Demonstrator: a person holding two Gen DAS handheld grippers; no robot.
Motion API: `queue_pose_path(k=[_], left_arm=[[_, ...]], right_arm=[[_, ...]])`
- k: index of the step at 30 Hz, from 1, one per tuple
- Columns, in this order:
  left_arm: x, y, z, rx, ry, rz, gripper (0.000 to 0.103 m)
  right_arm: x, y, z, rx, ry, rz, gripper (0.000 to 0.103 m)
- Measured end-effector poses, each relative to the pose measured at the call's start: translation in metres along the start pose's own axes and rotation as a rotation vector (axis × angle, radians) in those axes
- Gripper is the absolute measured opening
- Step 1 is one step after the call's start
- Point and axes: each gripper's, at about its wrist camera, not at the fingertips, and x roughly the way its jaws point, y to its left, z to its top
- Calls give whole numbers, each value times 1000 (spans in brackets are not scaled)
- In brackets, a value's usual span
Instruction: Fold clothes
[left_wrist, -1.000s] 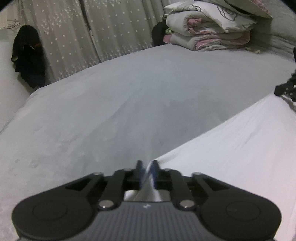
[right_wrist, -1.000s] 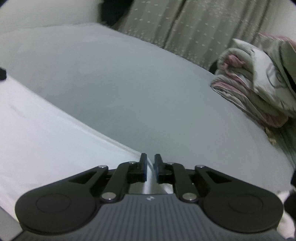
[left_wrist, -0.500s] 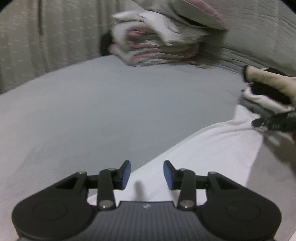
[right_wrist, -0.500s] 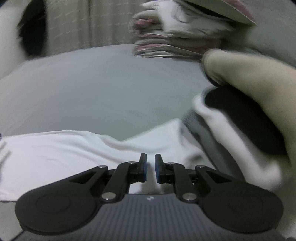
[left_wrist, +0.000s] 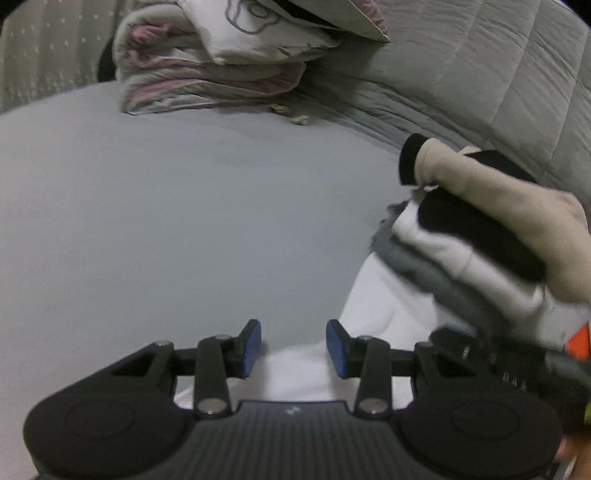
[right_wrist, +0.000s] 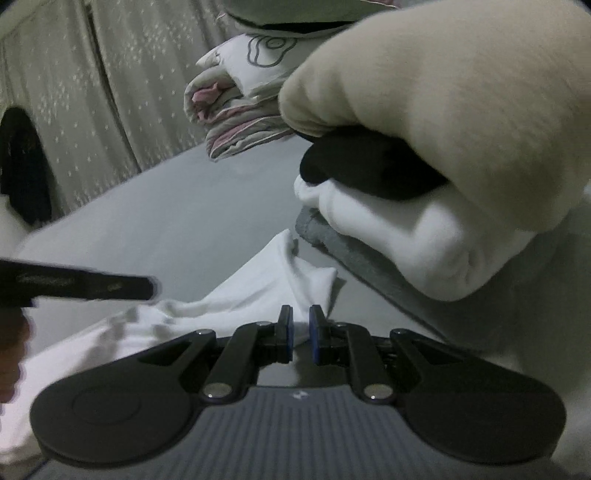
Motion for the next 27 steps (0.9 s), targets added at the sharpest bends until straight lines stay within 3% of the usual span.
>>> queue_pose_path(k=[2,6,7,8,9,10,14,18,22,24,27], left_arm=[[18,-8,7,-13,5,-44,40],[38,-25,9,27,9,-53,37],[43,-30,10,38,10,-54,32],[47,-34,10,49,11,-55,12],[52,-39,11,61,12,-55,2],[57,-43,11,72,13,-56,1],[43,-57,11,162,-83,-59,0],[40,-62,9,193,-122,-40,0],[58,-60,2,216,-79,24,1],[59,-58,-2,216,-87,33,3],[52,-56,-1,178,-91,33,9]], right_arm=[[1,-4,0,33,1,33,16],[2,-11,-1,95,5,80,16],[0,-13,-2,105,4,89,16],[-1,-14,-3,111,3,95,14],[-1,-14,-3,113,5,99,8],[-2,-14,-4,114,7,103,2],[-13,-9,-5,84,-35,55,0],[-17,-4,-5,50,-57,-9,0],[-13,-10,-4,83,-31,-30,1],[-15,-12,-4,92,-43,-34,14],[-15,-12,-4,99,-59,-43,14]])
